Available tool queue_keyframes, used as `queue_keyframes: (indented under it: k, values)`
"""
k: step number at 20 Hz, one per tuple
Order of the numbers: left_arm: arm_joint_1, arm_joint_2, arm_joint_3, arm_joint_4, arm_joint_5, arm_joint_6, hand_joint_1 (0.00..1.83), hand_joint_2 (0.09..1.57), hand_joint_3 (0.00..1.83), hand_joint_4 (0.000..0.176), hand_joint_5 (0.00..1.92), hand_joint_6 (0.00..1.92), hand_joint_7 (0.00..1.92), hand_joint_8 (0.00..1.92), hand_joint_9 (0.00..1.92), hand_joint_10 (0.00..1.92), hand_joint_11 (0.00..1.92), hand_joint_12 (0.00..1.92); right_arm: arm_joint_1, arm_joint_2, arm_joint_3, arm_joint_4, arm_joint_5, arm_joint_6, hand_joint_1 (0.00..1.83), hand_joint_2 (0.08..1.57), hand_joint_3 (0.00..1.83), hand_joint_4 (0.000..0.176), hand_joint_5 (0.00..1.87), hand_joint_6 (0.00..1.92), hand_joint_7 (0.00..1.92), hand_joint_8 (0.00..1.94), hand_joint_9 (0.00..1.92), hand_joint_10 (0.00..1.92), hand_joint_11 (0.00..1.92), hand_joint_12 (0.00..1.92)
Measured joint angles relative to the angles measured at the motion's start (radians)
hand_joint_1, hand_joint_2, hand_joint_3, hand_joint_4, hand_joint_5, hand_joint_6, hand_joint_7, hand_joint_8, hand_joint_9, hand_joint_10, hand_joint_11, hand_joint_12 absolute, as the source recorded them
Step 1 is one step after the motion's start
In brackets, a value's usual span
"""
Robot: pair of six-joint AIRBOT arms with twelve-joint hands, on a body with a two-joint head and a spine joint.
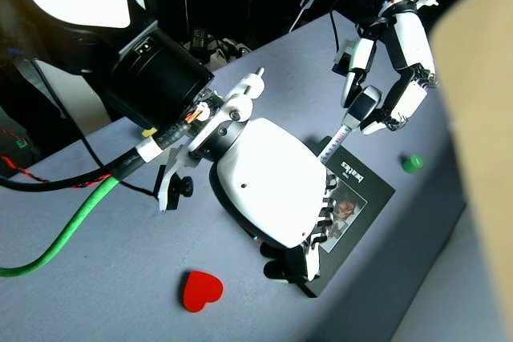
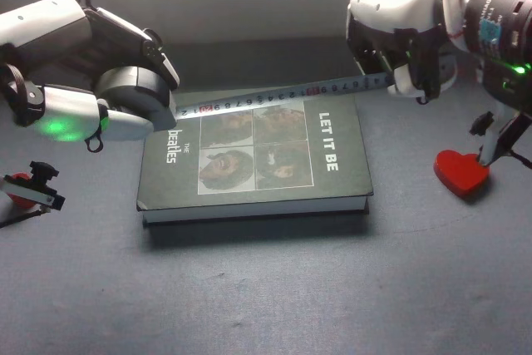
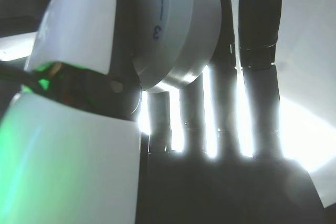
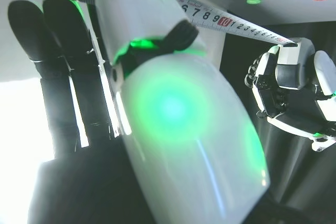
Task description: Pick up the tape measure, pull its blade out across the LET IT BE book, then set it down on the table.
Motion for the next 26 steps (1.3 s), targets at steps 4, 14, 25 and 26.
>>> queue_keyframes:
  k: [4,14,25,26]
  values:
    - [0.0,-0.001,0.0,-0.001,-0.001,0.0,1.38,1.1,0.0,0.0,0.97,0.75,0.97,1.0,0.96,1.25,0.93,1.15,0.0,0.011,0.007,-0.006,0.01,-0.005,1.37,1.14,0.0,0.0,0.78,1.16,1.04,0.89,0.87,1.27,0.74,1.19]
    - [0.0,-0.004,0.0,-0.004,-0.004,0.0,1.38,1.11,0.0,0.0,0.94,0.81,0.97,1.0,0.96,1.25,0.93,1.17,-0.011,0.051,0.01,-0.053,0.053,0.006,1.37,1.13,0.0,0.0,0.8,1.15,1.06,0.86,0.88,1.25,0.76,1.2]
    - [0.003,-0.005,0.0,-0.004,-0.005,-0.001,1.38,1.1,0.0,0.0,0.96,0.79,0.97,0.99,0.96,1.25,0.92,1.17,-0.026,0.073,0.045,-0.055,0.095,0.01,1.37,1.13,0.0,0.0,0.79,1.15,1.07,0.85,0.88,1.25,0.76,1.19]
    - [0.003,-0.005,0.0,-0.004,-0.005,0.0,1.38,1.1,0.0,0.0,0.96,0.79,0.97,0.99,0.96,1.25,0.92,1.17,-0.028,0.076,0.045,-0.05,0.097,0.01,1.37,1.13,0.0,0.0,0.79,1.15,1.07,0.85,0.88,1.25,0.76,1.19]
